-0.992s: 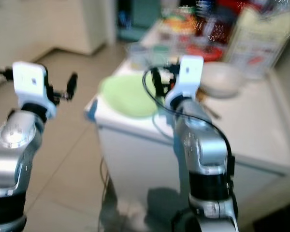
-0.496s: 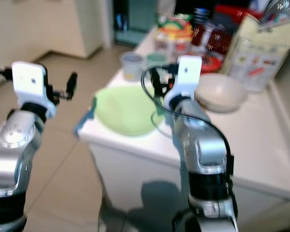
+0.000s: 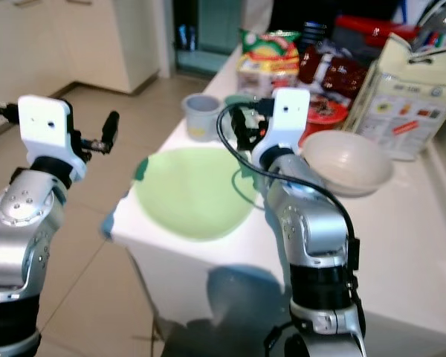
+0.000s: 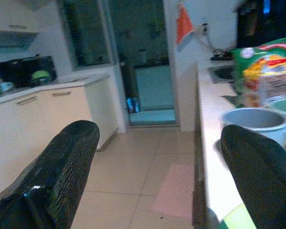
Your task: Setting the table
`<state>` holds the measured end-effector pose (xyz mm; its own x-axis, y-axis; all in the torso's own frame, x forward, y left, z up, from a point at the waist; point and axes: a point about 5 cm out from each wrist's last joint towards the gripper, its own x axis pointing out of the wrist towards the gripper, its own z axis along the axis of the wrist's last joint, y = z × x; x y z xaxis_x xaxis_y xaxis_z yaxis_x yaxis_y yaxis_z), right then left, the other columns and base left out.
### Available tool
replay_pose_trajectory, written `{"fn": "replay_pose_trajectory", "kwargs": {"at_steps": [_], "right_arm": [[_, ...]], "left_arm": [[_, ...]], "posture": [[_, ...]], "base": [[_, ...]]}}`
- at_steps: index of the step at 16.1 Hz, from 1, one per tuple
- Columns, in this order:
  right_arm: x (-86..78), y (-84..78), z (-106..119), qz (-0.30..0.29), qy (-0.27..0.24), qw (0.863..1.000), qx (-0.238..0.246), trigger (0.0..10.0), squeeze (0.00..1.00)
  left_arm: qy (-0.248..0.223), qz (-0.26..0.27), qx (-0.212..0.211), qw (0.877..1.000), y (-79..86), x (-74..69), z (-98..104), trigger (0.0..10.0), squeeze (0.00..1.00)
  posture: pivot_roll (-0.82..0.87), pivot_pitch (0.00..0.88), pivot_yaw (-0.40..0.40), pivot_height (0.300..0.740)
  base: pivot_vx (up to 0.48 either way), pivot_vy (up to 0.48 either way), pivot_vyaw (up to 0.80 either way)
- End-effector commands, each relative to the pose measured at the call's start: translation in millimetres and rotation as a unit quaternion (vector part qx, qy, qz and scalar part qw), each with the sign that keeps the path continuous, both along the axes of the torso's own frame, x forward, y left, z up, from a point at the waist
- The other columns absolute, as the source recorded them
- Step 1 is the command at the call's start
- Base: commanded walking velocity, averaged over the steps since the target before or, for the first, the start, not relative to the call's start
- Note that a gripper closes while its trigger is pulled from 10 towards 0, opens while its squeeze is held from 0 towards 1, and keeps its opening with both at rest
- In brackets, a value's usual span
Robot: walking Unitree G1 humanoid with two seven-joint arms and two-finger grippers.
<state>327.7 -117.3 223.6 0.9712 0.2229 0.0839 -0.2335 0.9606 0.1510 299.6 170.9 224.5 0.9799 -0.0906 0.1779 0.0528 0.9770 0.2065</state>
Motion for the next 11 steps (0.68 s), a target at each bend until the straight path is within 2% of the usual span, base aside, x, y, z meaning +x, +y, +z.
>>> {"fn": "replay_pose_trajectory", "kwargs": {"at_steps": [1,11], "right_arm": [[0.7,-8.3,2.9,-0.014,-0.004,1.0,0.003,10.0,0.0],[3.4,-9.7,-1.7,-0.026,0.005,1.0,-0.003,10.0,0.0]], "left_arm": [[0.001,-0.013,0.002,1.0,-7.3,0.2,0.3,10.0,0.0],[0.013,-0.023,0.017,1.0,-9.5,-1.7,-4.3,10.0,0.0]], "posture": [[0.04,0.0,-0.016,0.74],[0.05,0.0,-0.015,0.74]], "base": [[0.0,0.0,0.0],[0.0,0.0,0.0]]}}
